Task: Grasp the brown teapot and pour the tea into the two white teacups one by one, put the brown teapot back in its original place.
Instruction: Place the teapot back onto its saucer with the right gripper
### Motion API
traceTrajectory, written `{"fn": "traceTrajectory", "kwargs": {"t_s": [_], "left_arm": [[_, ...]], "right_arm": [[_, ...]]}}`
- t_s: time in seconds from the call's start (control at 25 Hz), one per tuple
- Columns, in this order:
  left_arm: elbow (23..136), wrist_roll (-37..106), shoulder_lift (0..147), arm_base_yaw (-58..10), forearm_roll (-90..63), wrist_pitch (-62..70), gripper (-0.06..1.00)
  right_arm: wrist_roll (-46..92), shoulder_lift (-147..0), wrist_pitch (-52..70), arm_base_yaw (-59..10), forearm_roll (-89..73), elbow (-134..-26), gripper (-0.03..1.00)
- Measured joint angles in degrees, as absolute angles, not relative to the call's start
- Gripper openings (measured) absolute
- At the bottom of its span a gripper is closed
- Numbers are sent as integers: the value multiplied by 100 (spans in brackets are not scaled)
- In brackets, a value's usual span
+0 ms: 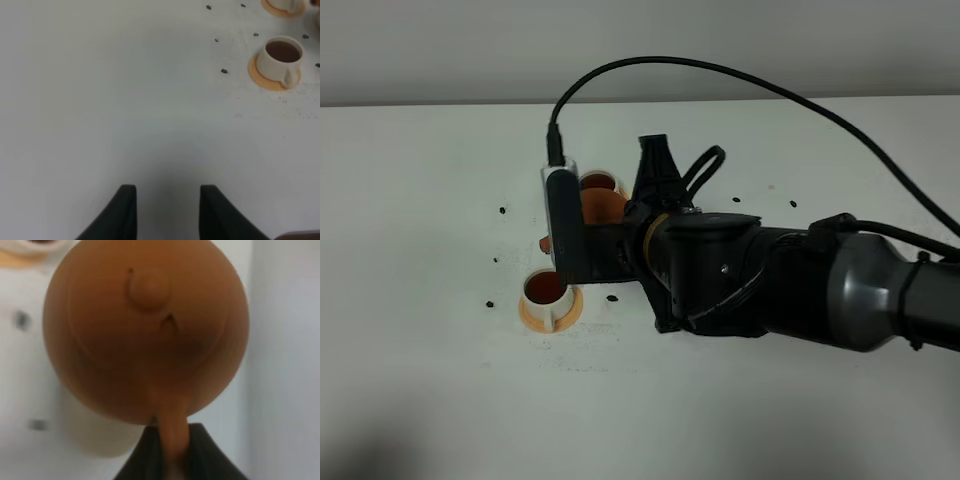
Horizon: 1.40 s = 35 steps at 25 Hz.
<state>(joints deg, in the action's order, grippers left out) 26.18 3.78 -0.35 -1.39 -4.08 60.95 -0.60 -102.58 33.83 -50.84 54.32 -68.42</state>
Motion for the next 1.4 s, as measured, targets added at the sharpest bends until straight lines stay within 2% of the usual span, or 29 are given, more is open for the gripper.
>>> {"fn": "traceTrajectory", "kwargs": {"t_s": [0.24,0.56,0.76,0.92,1.24,1.4], "left_arm": [[2618,371,-35,-139,-408,6095,29],[2618,371,-35,-139,-408,6095,29],[2618,371,-35,-139,-408,6095,29],[2618,371,-35,-139,-408,6095,29],[2618,371,-35,-139,-408,6095,29],[2618,371,-35,-139,-408,6095,29]], "right_arm": [[-336,-9737,3297,-4775,2680,-6574,9],[-395,-9517,1727,-4393,964,-5180,9],[-416,-9592,775,-4393,590,-4489,9],[-546,-9822,455,-4393,504,-4278,9],[-587,-10146,398,-4375,504,-4297,9],[-636,-9984,709,-4047,613,-4627,9]]}}
